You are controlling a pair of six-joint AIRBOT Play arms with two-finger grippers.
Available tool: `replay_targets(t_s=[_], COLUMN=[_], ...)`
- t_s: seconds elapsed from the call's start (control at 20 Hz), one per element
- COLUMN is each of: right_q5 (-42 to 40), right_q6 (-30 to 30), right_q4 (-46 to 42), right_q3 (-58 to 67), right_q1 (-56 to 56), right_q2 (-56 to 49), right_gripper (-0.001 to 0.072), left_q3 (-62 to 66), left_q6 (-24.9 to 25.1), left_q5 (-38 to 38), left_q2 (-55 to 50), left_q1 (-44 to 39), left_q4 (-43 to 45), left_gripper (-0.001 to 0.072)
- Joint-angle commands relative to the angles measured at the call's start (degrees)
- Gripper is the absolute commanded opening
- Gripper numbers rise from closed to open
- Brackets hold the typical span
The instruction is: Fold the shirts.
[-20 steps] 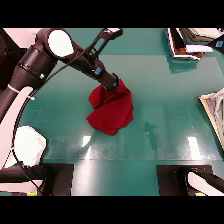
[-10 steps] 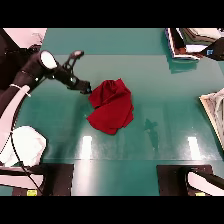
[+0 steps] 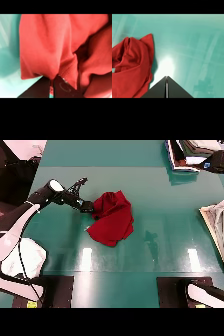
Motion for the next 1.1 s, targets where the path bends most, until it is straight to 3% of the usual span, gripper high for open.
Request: replay_targets(t_s=[0.0, 0.15, 0.25, 0.3, 0.45, 0.65, 1.05], right_q5=[1.2, -1.0, -7.8, -12.9, -24.0, -30.4, -28.3], right_q6=[0.2, 0.2, 0.2, 0.2, -1.2, -8.2, -9.0], right_q4=[-0.1, 0.1, 0.1, 0.2, 9.3, 24.3, 25.4], right_q3=[-2.3, -13.5, -24.1, -29.7, -40.6, -42.8, -28.9], right_q1=[3.3, 8.3, 12.9, 15.3, 20.9, 26.3, 36.1], right_q2=[-0.3, -0.3, -0.3, -0.5, -4.9, -14.9, -27.7], right_gripper=[0.0017, 0.0033, 0.0550, 0.0601, 0.0597, 0.0595, 0.0551], left_q3=[4.9, 11.3, 13.7, 14.1, 14.1, 13.6, 13.6], left_q6=[-2.4, -3.2, -3.2, -3.2, -3.2, -3.2, -3.2], left_q5=[-1.9, -3.0, -3.2, -3.1, -4.0, -5.1, -5.2], left_q2=[1.3, 6.6, 10.1, 11.5, 12.6, 12.5, 12.5], left_q1=[0.1, 0.1, 0.1, 0.1, 0.1, 0.1, 0.1], left_q4=[6.4, 17.7, 21.1, 21.2, 21.2, 21.2, 21.2], left_gripper=[0.0028, 0.0029, 0.0030, 0.0030, 0.0030, 0.0030, 0.0030])
